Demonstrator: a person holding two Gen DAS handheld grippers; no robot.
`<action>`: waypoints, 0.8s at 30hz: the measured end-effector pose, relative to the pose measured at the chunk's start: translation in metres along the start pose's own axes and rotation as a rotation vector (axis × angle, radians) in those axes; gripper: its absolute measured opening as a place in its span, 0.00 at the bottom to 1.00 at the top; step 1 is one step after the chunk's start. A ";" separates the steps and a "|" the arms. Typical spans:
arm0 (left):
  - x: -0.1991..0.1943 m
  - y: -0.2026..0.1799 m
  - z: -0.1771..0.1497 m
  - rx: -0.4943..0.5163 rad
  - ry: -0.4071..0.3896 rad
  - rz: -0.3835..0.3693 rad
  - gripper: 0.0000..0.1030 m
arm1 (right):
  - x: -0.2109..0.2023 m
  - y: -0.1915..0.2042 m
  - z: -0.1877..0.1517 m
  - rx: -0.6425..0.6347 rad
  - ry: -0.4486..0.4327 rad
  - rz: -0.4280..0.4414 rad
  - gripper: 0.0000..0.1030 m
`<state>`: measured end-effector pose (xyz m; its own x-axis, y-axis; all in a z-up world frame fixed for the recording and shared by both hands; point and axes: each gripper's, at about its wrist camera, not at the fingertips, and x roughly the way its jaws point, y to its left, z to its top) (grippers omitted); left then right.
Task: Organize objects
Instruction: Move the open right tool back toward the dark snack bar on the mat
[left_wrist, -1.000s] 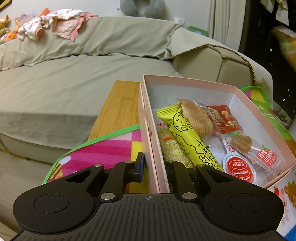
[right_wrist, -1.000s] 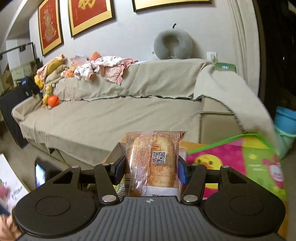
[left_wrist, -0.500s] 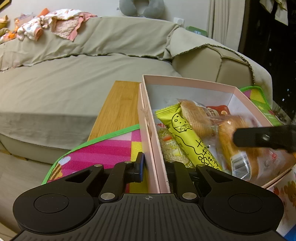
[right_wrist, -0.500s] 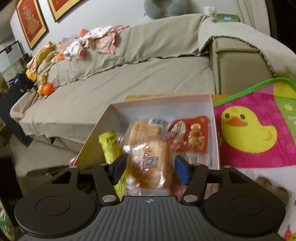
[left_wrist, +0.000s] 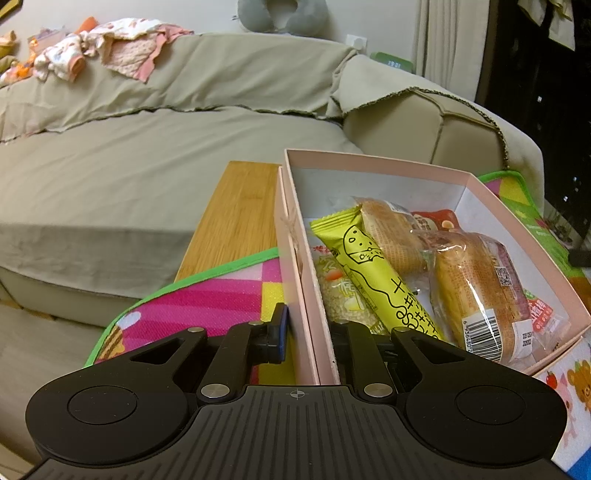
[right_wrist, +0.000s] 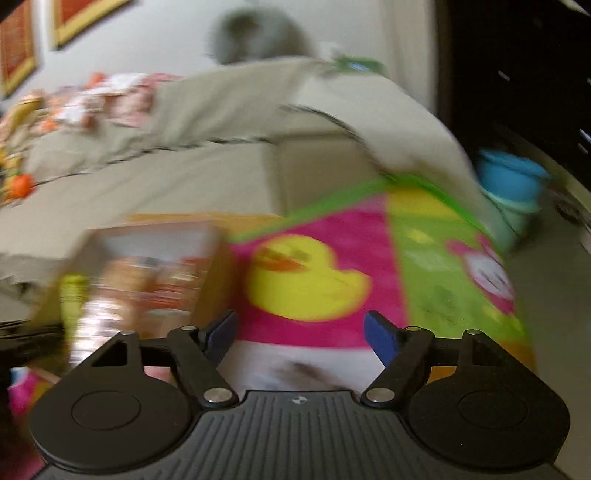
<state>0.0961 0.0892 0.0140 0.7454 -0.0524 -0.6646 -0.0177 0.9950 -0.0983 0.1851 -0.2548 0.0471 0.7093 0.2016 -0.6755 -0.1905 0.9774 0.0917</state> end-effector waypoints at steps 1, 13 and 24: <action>0.000 0.000 0.000 0.000 0.000 0.000 0.14 | 0.007 -0.011 -0.003 0.027 0.015 -0.031 0.64; 0.000 0.001 0.000 0.000 -0.001 -0.002 0.14 | 0.004 -0.036 -0.052 0.119 0.116 0.021 0.55; 0.000 0.001 0.000 0.000 -0.001 -0.002 0.14 | -0.034 0.007 -0.064 -0.134 0.086 0.043 0.60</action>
<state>0.0956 0.0900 0.0136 0.7462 -0.0544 -0.6635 -0.0162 0.9949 -0.0997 0.1163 -0.2584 0.0241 0.6390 0.2311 -0.7336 -0.3119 0.9497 0.0275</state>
